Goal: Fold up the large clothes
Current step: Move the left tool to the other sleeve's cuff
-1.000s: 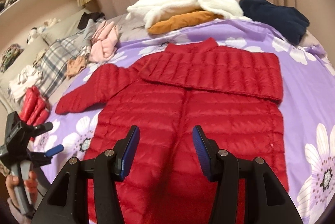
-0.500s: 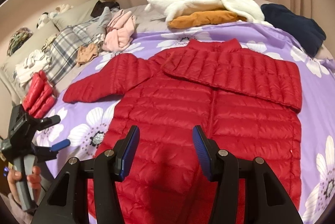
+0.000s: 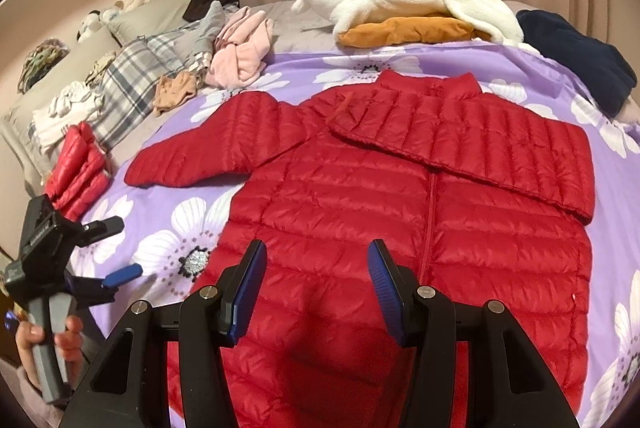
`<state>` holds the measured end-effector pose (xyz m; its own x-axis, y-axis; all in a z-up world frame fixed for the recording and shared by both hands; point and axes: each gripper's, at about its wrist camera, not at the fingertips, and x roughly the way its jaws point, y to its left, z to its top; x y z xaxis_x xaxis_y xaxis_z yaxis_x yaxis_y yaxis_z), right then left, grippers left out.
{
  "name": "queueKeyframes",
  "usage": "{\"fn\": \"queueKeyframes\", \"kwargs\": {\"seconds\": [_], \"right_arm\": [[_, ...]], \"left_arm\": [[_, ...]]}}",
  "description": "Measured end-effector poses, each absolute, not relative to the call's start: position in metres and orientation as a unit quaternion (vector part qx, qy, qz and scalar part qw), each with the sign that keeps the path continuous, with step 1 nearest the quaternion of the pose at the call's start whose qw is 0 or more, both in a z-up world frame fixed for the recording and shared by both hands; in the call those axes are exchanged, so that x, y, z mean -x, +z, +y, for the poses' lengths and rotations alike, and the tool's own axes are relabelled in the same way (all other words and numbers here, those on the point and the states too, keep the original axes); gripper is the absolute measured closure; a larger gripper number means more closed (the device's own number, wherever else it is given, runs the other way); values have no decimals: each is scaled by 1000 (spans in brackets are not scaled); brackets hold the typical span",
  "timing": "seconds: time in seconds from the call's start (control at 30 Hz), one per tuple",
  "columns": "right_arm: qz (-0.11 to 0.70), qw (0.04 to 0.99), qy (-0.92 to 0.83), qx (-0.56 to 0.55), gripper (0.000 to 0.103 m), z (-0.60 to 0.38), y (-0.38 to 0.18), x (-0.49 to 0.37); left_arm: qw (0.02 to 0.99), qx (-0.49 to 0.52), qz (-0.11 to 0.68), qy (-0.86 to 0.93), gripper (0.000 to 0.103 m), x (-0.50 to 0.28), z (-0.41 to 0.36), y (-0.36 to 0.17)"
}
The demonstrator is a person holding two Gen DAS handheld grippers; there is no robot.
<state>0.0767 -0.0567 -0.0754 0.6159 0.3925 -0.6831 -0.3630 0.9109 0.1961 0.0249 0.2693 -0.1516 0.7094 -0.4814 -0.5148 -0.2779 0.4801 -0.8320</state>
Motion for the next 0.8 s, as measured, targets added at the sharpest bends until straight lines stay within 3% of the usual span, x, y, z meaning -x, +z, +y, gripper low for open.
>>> {"fn": "queueKeyframes", "kwargs": {"seconds": [0.8], "right_arm": [[392, 894, 218, -22, 50, -50, -81, -84]], "left_arm": [[769, 522, 362, -71, 12, -40, 278, -160]]}}
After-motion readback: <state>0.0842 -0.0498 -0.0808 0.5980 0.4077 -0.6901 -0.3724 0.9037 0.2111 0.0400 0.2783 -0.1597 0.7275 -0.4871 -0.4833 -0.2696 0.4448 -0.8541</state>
